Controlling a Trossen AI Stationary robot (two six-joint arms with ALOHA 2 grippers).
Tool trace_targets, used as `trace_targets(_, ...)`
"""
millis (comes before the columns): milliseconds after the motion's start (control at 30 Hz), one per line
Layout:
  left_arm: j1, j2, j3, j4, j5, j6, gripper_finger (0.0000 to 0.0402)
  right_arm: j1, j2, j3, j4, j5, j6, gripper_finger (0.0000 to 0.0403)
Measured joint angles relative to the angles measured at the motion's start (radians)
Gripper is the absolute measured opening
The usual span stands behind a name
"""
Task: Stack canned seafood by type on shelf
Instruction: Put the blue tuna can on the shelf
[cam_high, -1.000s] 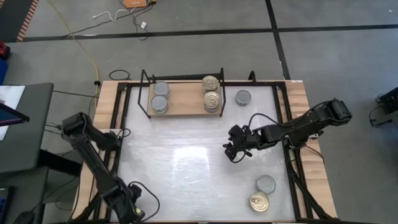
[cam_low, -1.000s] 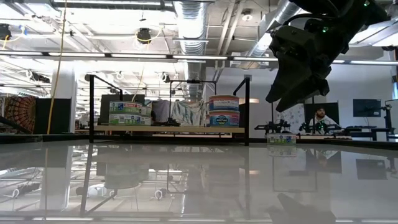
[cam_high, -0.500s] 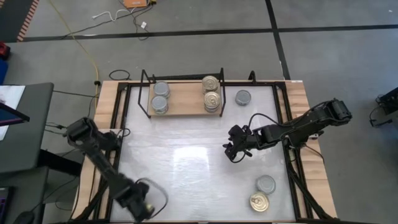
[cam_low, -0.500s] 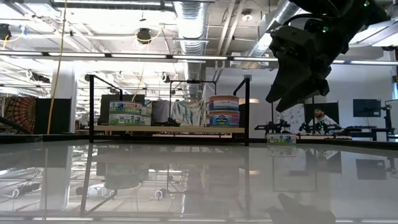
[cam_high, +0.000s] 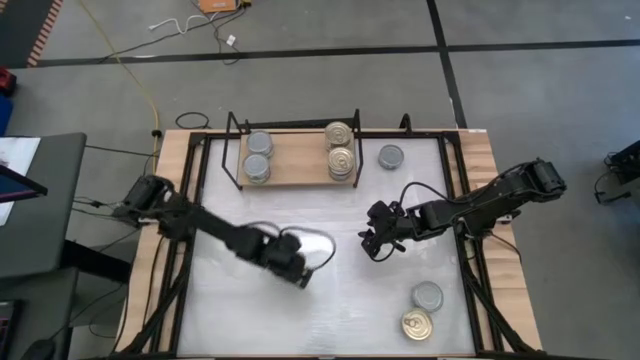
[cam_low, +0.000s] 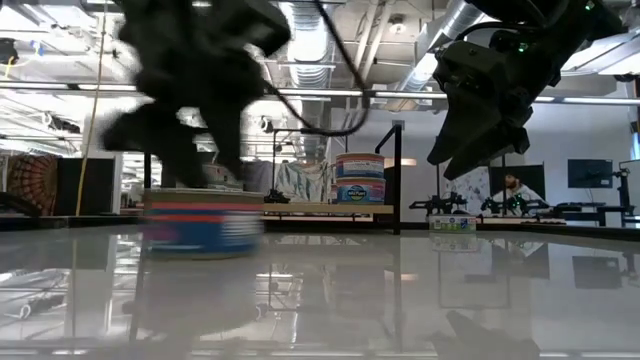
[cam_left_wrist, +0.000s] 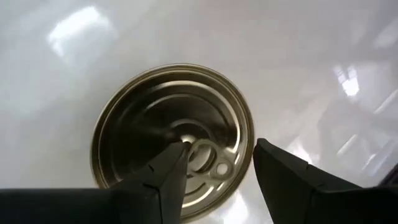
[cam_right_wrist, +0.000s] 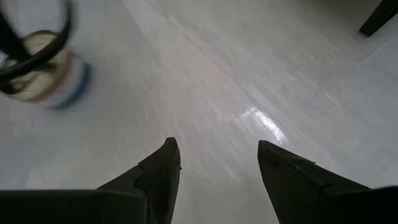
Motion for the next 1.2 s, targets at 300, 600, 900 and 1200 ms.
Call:
trace_targets(300,0.108,0.010,0.099,0.017,-0.021,0.215,0.0177,0.000,0.000,0.000,0.000,0.000,0.000,0.0240)
trace_targets(600,0.109,-0.072,0.208,-0.047,-0.039,0.355,0.0177,0.000,0.000,0.000,0.000,0.000,0.000,0.0240)
trace_targets(900,0.037,-0.321,-0.005,0.042,-0.222,0.410,0.0177,0.000,0.000,0.000,0.000,0.000,0.000,0.0240)
trace_targets(1200,-0.009,-0.534,-0.420,0.558,-0.267,0.475,0.0177,0.000,0.000,0.000,0.001,0.000,0.000,0.0240)
